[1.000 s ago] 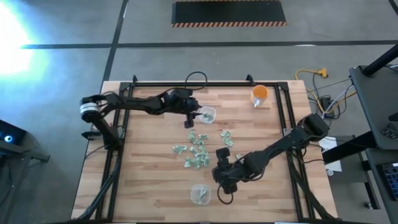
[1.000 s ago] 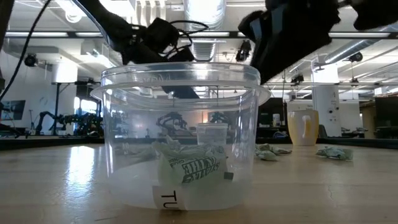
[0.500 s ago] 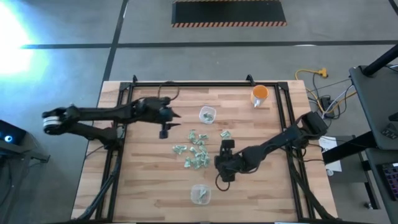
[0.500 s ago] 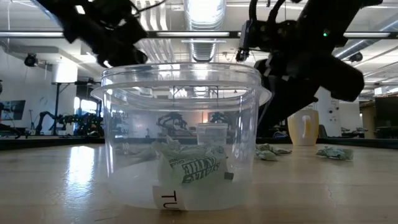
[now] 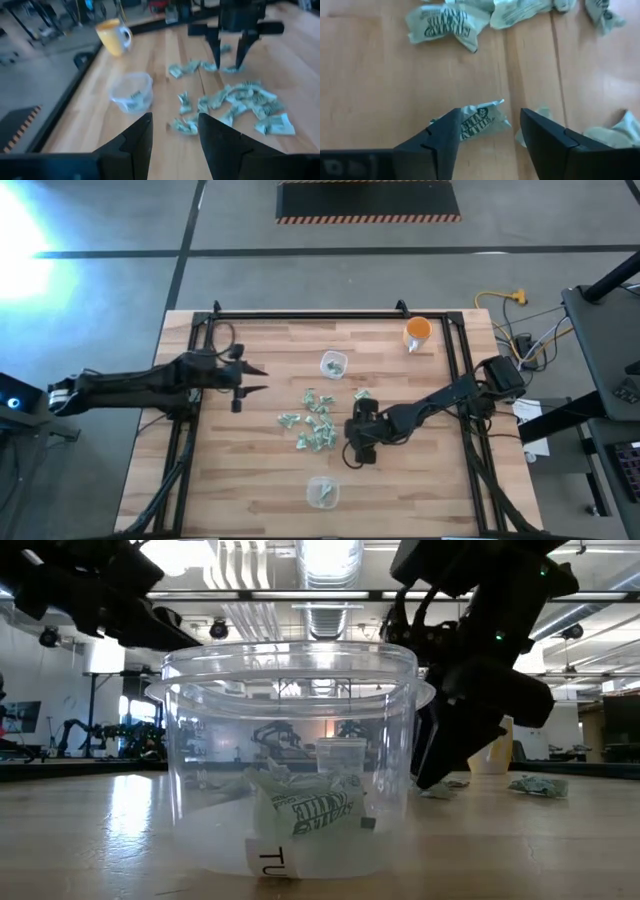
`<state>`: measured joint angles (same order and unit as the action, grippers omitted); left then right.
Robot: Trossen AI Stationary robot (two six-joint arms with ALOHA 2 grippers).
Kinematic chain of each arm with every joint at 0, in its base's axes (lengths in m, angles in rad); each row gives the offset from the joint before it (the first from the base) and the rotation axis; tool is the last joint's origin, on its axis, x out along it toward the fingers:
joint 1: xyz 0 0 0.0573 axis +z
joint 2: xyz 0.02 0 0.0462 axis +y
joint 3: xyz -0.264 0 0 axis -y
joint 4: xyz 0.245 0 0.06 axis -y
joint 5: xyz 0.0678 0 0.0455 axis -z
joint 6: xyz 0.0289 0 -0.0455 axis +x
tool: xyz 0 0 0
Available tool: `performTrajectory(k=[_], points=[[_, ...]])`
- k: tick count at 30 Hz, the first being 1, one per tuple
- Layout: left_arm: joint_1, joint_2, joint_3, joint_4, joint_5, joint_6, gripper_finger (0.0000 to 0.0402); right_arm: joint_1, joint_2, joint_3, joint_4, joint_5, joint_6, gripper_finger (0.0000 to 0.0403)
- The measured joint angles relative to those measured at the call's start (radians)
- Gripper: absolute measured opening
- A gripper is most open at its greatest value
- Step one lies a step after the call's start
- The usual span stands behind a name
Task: Pick and place items into bin
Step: Put the stevia packet into the bottom transparent bin
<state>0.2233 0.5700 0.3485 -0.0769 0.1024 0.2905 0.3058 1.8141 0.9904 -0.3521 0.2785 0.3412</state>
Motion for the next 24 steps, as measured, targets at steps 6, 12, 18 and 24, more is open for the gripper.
performTrajectory(k=[6,12,18,24], points=[[-0.001,-0.081,-0.011,0.001,0.000,-0.023,0.0142,-0.001,0.000,-0.008,0.001,-0.010,-0.002,0.0193],[-0.001,-0.093,-0.014,-0.002,0.000,-0.023,0.0142,-0.001,0.000,-0.007,-0.004,-0.011,-0.030,0.0147],[-0.001,-0.082,-0.014,-0.003,0.000,-0.023,0.0142,-0.001,-0.001,0.005,-0.008,-0.018,-0.054,0.0091],[-0.002,-0.062,-0.014,-0.003,0.000,-0.023,0.0142,0.002,-0.008,0.015,-0.010,-0.018,-0.066,0.0041]])
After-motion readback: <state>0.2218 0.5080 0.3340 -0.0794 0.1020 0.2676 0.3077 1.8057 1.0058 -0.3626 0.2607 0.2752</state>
